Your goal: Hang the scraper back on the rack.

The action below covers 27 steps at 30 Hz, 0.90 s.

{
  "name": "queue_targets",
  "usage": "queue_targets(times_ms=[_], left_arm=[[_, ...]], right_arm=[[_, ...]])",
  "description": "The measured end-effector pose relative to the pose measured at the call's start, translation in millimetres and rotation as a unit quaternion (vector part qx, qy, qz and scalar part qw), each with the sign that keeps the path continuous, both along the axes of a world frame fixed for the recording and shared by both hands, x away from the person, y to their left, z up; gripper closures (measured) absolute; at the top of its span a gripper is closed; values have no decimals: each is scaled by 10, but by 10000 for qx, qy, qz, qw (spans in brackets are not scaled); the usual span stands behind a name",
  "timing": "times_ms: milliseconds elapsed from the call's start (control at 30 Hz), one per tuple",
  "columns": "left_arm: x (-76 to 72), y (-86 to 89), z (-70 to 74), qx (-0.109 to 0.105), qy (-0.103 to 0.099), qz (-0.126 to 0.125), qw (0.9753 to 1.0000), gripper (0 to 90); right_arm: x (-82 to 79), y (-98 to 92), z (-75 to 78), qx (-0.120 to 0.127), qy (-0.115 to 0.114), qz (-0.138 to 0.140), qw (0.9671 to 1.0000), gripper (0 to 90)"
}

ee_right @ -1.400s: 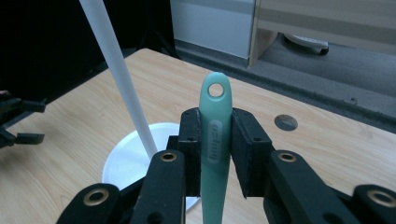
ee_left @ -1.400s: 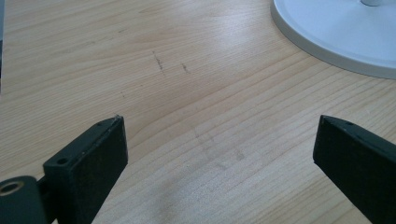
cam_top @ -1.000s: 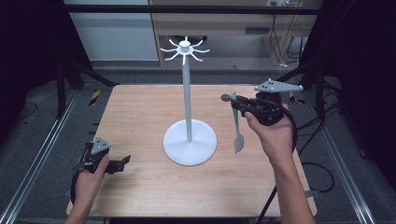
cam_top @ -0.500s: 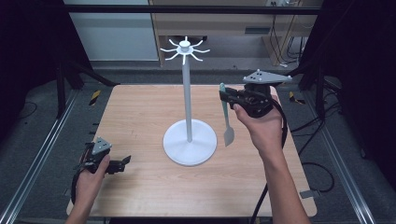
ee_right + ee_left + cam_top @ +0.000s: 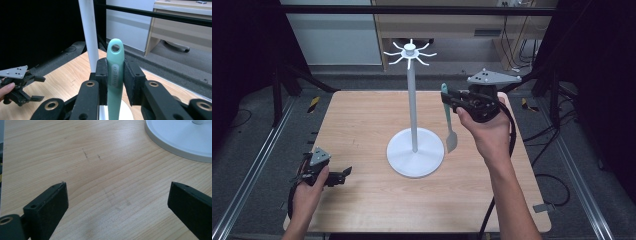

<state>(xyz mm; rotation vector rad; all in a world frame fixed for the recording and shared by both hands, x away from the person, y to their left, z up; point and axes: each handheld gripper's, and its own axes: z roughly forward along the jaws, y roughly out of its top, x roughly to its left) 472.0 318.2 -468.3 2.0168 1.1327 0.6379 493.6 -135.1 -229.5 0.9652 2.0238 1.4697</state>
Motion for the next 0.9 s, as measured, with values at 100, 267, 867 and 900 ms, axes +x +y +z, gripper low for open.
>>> queue_targets(times_ms=[100, 267, 867, 900], left_arm=[[-4, -3, 3, -11, -6, 5, 10000, 28], [-24, 9, 7, -22, -6, 11, 10000, 29], [-23, 0, 1, -30, -1, 4, 10000, 29], [-24, 0, 2, -30, -2, 5, 10000, 29]], right_arm=[[1, 26, 12, -19, -18, 24, 10000, 748], [-4, 41, 6, -3, 10, 35, 10000, 748], [-50, 78, 135, 108, -161, 70, 9998, 748], [-58, 84, 143, 109, -168, 81, 9998, 748]])
